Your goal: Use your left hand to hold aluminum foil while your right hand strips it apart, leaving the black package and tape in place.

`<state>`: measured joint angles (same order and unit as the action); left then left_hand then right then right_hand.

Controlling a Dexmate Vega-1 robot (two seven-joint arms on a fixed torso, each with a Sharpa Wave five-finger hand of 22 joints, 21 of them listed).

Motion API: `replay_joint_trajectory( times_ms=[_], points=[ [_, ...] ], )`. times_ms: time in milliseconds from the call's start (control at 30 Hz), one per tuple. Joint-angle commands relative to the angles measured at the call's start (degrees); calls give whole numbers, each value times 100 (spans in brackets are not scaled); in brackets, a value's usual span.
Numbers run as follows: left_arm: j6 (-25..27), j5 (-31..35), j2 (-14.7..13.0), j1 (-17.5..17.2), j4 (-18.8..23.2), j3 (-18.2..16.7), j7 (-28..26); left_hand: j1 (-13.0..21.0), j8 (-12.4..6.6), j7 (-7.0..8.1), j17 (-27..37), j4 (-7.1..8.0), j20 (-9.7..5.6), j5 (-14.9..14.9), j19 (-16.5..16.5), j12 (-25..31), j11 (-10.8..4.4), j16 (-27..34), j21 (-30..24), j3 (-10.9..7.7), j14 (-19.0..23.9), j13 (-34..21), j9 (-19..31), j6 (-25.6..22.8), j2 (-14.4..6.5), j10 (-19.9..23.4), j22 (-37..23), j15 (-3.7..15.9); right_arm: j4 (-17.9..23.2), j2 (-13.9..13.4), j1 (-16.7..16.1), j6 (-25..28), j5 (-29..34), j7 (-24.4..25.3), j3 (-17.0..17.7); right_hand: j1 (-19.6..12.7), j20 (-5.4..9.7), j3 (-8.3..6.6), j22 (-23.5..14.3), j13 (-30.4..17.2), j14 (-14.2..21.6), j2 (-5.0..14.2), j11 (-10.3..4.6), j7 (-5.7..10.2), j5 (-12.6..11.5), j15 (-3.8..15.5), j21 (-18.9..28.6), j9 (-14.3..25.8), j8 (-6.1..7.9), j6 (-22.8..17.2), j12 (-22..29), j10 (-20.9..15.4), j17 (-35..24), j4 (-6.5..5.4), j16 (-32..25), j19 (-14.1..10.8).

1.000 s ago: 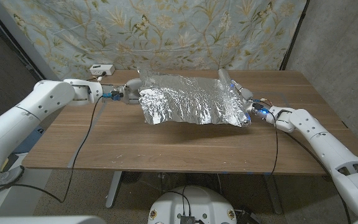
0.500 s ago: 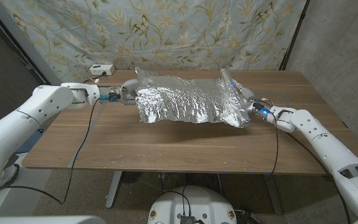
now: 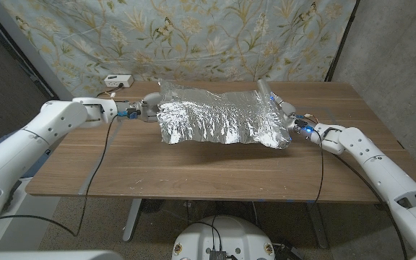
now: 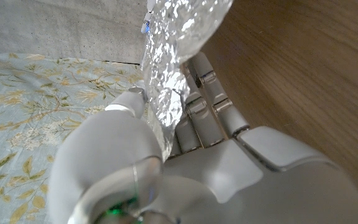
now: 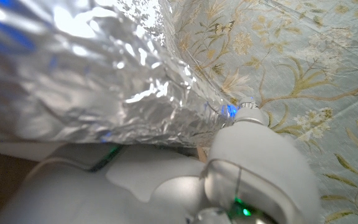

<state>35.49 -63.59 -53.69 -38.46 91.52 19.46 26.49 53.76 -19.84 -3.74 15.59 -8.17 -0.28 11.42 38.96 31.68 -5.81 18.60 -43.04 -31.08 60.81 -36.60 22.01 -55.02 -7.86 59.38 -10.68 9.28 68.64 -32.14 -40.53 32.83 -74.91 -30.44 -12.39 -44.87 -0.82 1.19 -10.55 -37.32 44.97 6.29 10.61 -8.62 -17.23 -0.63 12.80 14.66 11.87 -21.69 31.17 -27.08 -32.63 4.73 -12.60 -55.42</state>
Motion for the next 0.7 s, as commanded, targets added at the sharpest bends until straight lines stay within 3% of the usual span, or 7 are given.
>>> replay_joint_trajectory(
  times_ms=[33, 133, 200, 233, 600, 700],
  points=[
    [-41, -73, 199, -4, -171, -6, -7, -271, 365, -123, -23, 92, 117, -39, -284, -441, 91, -150, 68, 110, -400, 273, -116, 661, 50, -712, 2, -226, 37, -56, 29, 70, -10, 52, -41, -3, 31, 30, -18, -15, 9, 36, 10, -340, 16, 21, 2, -6, 21, -46, -18, -50, -13, 14, 23, 1],
    [-105, -77, 260, -10, -257, 7, 77, -400, 567, -74, -87, 94, 185, -41, -470, -721, 177, -279, 128, 161, -696, 420, -204, 982, 96, -1052, 8, -362, 36, -71, 37, 79, -2, 46, -52, -6, 35, 30, -18, -17, 13, 38, 3, -339, 16, 22, 1, -6, 21, -47, -17, -49, -14, 15, 22, 4],
    [-120, -76, 287, -19, -282, 16, 85, -441, 749, 6, -73, 49, 313, -33, -802, -1147, 374, -423, 236, 212, -1247, 545, -299, 1309, 52, -1724, -1, -546, 24, -75, 49, 82, 10, 46, -64, -10, 35, 31, -18, -18, 15, 39, 8, -337, 16, 17, 1, -6, 21, -49, -16, -52, -14, 17, 21, 3],
    [-125, -105, 312, -39, -299, 5, 83, -467, 791, 23, -62, 57, 329, -36, -842, -1195, 422, -432, 249, 235, -1318, 543, -313, 1415, 50, -1811, -1, -584, -1, -71, 63, 80, 20, 38, -74, -11, 34, 30, -18, -19, 13, 40, 5, -337, 16, 20, 2, -6, 21, -49, -17, -48, -14, 18, 22, 2],
    [-163, -372, 490, -208, -449, -124, 77, -629, 926, 48, -165, 33, 533, -28, -1325, -1696, 720, -658, 434, 310, -2045, 691, -433, 2000, 107, -2527, -2, -972, -217, 14, 239, 80, 142, -74, -204, -11, 34, 35, -18, -20, 32, 59, 15, -333, 21, 17, 2, -6, 20, -54, -14, -65, -16, 14, 17, 3],
    [-186, -483, 568, -258, -504, -177, 95, -673, 891, 34, -217, 20, 622, -22, -1684, -1850, 788, -778, 588, 332, -2522, 755, -482, 2044, 111, -2760, 4, -1222, -262, 31, 288, 86, 179, -98, -233, -9, 33, 38, -18, -20, 29, 60, 14, -333, 23, 25, 1, -6, 20, -56, -15, -64, -16, 13, 19, 4]
  ],
)
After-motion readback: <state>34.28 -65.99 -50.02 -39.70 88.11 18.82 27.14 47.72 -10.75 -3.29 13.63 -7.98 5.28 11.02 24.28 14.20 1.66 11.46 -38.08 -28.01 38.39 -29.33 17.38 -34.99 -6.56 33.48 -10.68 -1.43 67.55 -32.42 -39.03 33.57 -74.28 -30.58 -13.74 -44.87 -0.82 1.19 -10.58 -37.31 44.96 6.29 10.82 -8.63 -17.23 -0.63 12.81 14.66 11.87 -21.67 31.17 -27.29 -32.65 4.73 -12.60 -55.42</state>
